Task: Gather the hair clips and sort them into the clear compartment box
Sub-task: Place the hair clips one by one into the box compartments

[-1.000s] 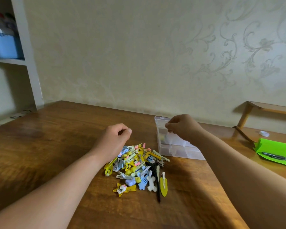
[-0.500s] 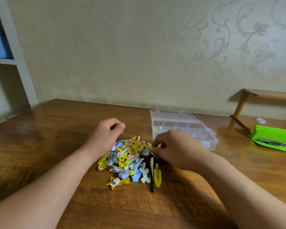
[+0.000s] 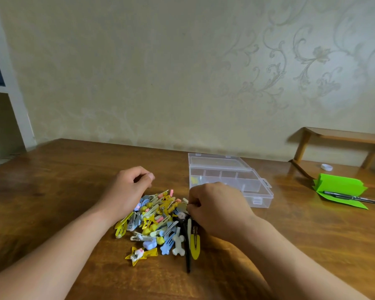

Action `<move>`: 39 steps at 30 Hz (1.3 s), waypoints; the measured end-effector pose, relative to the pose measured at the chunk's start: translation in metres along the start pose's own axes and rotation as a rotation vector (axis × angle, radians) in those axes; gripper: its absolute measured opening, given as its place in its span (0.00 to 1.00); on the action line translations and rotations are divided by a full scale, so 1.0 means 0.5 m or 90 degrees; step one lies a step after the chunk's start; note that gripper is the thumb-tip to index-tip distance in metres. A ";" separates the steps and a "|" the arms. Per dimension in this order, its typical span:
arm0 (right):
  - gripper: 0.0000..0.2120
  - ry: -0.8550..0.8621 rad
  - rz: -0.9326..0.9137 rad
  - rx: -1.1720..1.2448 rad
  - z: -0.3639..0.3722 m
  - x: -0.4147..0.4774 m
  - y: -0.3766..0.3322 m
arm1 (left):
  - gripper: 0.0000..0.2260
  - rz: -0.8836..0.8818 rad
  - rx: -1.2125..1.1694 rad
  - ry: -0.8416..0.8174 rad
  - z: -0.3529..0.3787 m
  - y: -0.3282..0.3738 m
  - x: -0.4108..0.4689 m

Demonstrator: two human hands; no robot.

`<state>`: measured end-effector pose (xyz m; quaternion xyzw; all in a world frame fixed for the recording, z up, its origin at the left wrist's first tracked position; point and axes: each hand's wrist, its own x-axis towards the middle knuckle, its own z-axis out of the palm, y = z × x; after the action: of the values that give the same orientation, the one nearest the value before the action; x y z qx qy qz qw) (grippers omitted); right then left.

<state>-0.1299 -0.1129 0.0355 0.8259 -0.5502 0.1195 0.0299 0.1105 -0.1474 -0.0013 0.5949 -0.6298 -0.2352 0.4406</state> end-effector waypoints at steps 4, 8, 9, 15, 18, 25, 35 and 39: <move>0.09 0.004 -0.008 -0.012 -0.001 0.001 -0.008 | 0.09 0.002 0.002 -0.003 -0.001 0.001 0.000; 0.09 0.007 -0.022 -0.028 0.002 0.005 -0.012 | 0.09 0.005 0.003 -0.003 0.000 0.005 -0.002; 0.09 0.003 -0.021 -0.034 0.003 0.006 -0.013 | 0.09 0.004 0.001 -0.003 0.000 0.006 -0.003; 0.08 -0.019 -0.019 -0.037 0.003 0.005 -0.015 | 0.09 0.003 0.003 -0.005 -0.001 0.008 -0.005; 0.07 -0.027 -0.012 -0.028 0.001 0.008 -0.023 | 0.09 0.004 0.008 -0.007 0.001 0.010 -0.005; 0.08 -0.058 -0.014 -0.013 0.000 0.007 -0.029 | 0.09 0.003 0.008 -0.009 0.002 0.011 -0.005; 0.12 -0.107 0.005 0.068 -0.015 0.001 -0.030 | 0.09 0.002 0.007 -0.016 0.000 0.012 -0.006; 0.14 -0.122 0.030 0.113 -0.019 0.000 -0.028 | 0.09 0.002 0.018 -0.013 -0.002 0.007 -0.005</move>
<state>-0.1188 -0.1058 0.0458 0.8195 -0.5573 0.0892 -0.0992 0.1092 -0.1442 0.0014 0.5977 -0.6385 -0.2314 0.4261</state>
